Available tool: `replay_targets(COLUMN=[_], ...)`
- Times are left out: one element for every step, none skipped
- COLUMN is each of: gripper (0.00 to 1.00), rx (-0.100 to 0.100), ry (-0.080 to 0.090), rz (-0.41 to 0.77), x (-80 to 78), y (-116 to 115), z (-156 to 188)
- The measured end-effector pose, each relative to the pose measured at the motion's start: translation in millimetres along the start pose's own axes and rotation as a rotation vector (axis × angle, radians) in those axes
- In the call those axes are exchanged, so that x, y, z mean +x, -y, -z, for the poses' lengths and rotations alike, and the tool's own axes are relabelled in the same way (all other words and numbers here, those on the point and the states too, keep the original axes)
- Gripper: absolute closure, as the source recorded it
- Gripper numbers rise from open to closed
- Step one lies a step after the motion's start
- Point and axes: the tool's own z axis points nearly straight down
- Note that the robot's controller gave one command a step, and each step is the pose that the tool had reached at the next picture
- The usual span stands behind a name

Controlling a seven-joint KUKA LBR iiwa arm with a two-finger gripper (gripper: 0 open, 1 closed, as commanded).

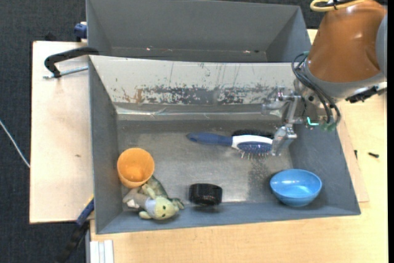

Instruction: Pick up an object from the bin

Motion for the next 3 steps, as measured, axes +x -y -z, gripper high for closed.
replay_targets(gripper=[0.00,1.00,1.00], rx=[0.001,0.002,0.004], ry=[0.005,0.011,0.020], rz=[0.134,0.134,0.141], x=[7.9,6.4,4.0], y=[7.6,7.3,3.2], z=[-128.0,-124.5,33.1])
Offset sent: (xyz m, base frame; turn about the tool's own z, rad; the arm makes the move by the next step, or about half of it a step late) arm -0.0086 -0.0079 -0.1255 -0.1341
